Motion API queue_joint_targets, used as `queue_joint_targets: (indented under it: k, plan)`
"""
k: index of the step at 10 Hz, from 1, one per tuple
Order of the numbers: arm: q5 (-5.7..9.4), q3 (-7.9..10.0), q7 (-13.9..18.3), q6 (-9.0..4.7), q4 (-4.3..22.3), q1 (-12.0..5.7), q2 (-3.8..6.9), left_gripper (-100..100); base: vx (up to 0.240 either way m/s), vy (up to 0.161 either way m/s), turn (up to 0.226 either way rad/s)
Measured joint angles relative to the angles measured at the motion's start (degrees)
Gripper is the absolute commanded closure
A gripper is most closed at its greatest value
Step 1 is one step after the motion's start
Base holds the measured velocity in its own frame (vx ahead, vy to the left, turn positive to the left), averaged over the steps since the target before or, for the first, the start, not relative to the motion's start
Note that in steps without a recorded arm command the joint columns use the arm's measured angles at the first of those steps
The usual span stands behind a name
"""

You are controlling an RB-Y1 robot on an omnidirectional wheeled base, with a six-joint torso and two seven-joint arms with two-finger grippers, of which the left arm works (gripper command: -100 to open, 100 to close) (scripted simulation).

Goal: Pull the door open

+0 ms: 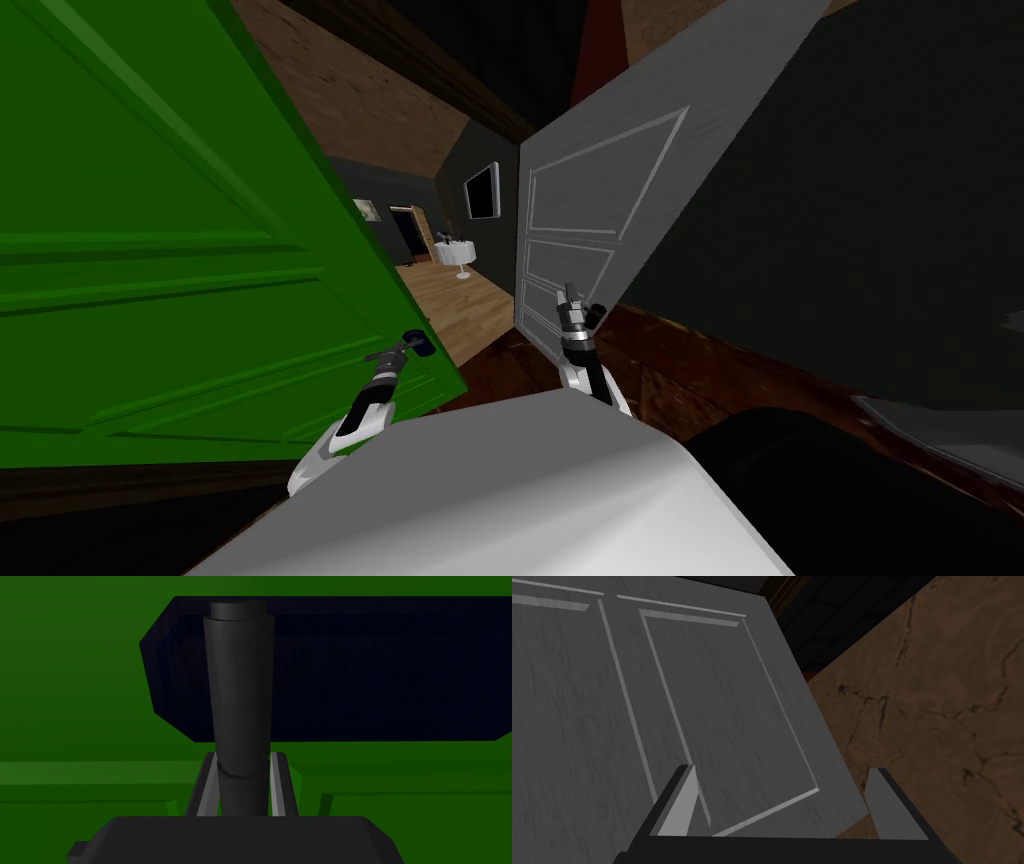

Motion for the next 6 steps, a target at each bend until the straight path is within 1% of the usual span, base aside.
queue_joint_targets:
  k: [1,2,4,5,6]
  plan:
    - [0.06,-0.58,0.60,-0.56,-0.11,0.58,0.69,100,-0.239,0.072,-0.146]
    - [0.10,-1.23,1.17,-0.79,-0.62,1.26,1.18,100,-0.236,0.069,-0.120]
    - [0.10,-2.48,2.12,-1.64,-0.97,2.02,2.03,100,-0.253,0.043,-0.115]
    - [0.13,-2.94,2.58,-1.99,-1.48,2.62,2.51,100,-0.114,0.007,-0.033]
    - [0.09,-3.19,2.66,-1.97,-1.44,2.84,2.43,100,-0.166,0.030,-0.142]
